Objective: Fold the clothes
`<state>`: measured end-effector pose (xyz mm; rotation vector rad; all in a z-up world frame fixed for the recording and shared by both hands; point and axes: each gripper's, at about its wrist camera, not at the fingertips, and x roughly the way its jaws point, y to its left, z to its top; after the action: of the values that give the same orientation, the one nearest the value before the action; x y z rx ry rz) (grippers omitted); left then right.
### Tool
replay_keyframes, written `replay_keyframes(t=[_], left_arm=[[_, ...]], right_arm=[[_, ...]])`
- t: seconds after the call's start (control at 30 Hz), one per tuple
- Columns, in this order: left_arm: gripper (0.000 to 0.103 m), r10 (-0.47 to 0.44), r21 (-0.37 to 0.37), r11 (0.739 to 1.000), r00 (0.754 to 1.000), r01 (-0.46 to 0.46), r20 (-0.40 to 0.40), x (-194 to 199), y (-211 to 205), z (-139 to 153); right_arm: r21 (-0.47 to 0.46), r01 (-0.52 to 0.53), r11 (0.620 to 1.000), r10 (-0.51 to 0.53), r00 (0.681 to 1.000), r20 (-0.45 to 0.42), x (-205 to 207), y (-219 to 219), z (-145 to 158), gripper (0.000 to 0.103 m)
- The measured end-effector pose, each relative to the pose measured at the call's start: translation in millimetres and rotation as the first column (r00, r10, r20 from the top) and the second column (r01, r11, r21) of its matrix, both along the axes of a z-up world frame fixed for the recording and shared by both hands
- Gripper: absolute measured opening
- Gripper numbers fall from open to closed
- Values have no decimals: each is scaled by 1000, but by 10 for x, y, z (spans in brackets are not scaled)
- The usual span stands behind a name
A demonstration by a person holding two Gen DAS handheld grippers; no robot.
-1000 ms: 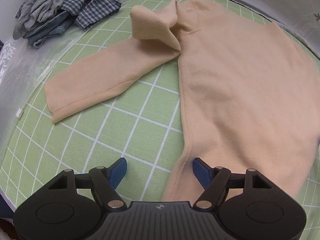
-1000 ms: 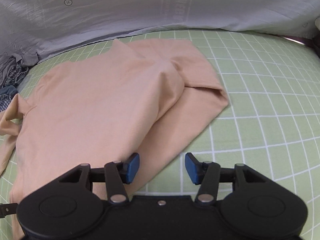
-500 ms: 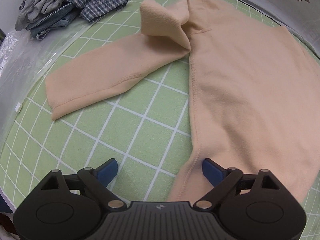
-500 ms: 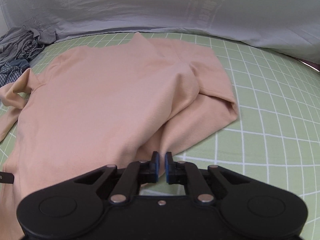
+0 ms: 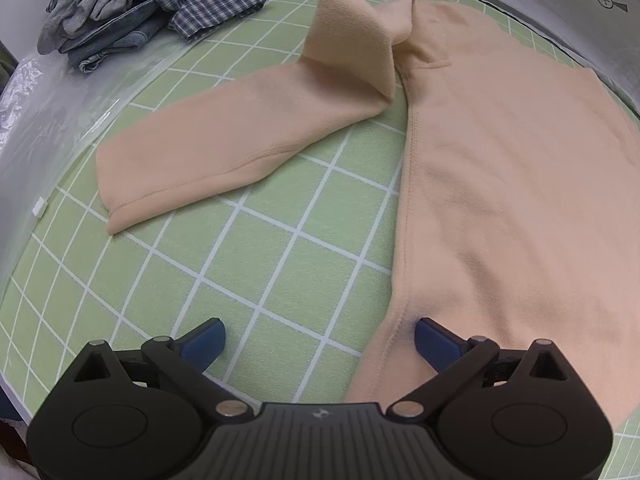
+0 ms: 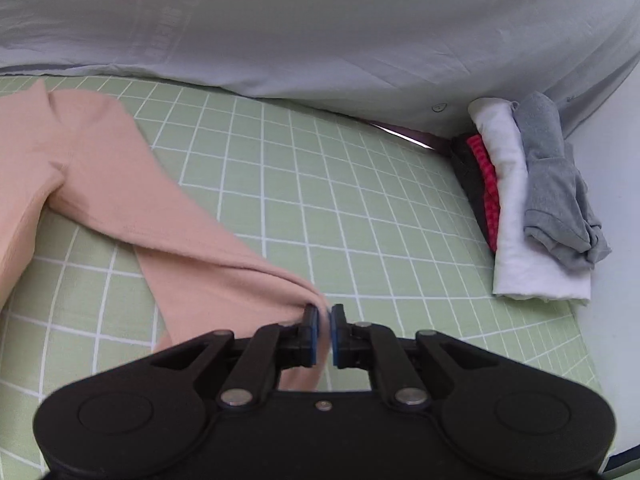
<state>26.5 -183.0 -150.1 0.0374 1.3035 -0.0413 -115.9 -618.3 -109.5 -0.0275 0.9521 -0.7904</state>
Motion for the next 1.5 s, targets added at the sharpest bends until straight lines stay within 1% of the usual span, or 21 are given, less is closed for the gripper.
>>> replay_keyframes(t=[0.07, 0.13, 0.23, 0.27, 0.3, 0.37, 0.43, 0.5, 0.57, 0.67, 0.77, 0.87, 0.93, 1.07, 1.13, 1.2, 1.23, 1.27, 1.3, 1.4, 1.5], left_arm=[[101, 6, 0, 1000, 1000, -6, -1, -5, -1, 3], [101, 8, 1, 1000, 1000, -8, -2, -19, -1, 11], [100, 6, 5, 1000, 1000, -6, -3, -49, 0, 27], [100, -1, 14, 1000, 1000, 1, -1, -81, 6, 43], [100, -7, 22, 1000, 1000, 7, 0, -103, 8, 53], [99, -20, 35, 999, 1000, 20, 0, -166, 19, 71], [99, -34, 43, 998, 999, 34, -2, -235, 36, 82], [99, -48, 50, 998, 999, 49, -2, -316, 59, 89], [99, -60, 54, 997, 998, 60, -1, -391, 83, 97], [99, -74, 57, 996, 997, 74, 5, -504, 120, 103], [99, -79, 59, 995, 997, 79, 8, -559, 144, 112], [100, -89, 67, 994, 996, 88, 11, -610, 147, 112], [100, -93, 67, 993, 996, 92, 11, -647, 155, 115], [100, -98, 60, 994, 995, 96, 16, -641, 163, 117], [100, -104, 63, 993, 994, 103, 22, -669, 149, 127], [100, -109, 65, 992, 994, 107, 29, -686, 145, 126], [100, -107, 62, 993, 994, 105, 29, -688, 147, 128], [100, -104, 60, 993, 994, 102, 30, -691, 150, 129], [101, -96, 54, 994, 995, 94, 29, -692, 160, 126], [101, -72, 30, 997, 997, 71, 27, -695, 203, 111], [101, -54, 5, 999, 998, 54, 25, -698, 252, 94]], right_arm=[[61, -6, 998, 2, 998, 59, -34, 99, 86, 35], [133, -32, 991, 17, 993, 118, -43, 297, 126, 47], [235, -63, 970, 20, 983, 181, 9, 631, 124, 72], [267, -67, 961, 13, 979, 201, 23, 744, 119, 77], [294, -63, 954, -1, 977, 212, 34, 842, 113, 78], [348, -55, 936, -22, 976, 215, 43, 1033, 92, 79], [384, -78, 920, -6, 977, 213, 26, 1182, 70, 79], [379, -107, 919, 37, 982, 186, -1, 1337, 49, 75], [366, -112, 924, 59, 987, 152, -31, 1444, 18, 58], [412, -97, 906, 40, 989, 144, -111, 1470, -22, 48], [470, -89, 878, 7, 985, 172, -164, 1445, -45, 48], [498, -115, 860, 13, 979, 203, -170, 1504, -46, 48], [496, -139, 857, 38, 977, 208, -167, 1567, -33, 48], [489, -153, 859, 88, 984, 153, -79, 1668, -126, 47], [500, -155, 852, 78, 982, 170, -71, 1679, -170, 46], [504, -193, 842, 103, 974, 201, -68, 1694, -175, 31], [508, -213, 835, 117, 970, 215, -65, 1700, -177, 19], [497, -229, 837, 137, 967, 215, -67, 1719, -173, 9], [482, -244, 842, 159, 964, 212, -69, 1740, -167, 6], [458, -247, 854, 163, 963, 215, -168, 1682, -77, 3], [342, -194, 920, 126, 969, 211, -392, 1517, 112, 2]])
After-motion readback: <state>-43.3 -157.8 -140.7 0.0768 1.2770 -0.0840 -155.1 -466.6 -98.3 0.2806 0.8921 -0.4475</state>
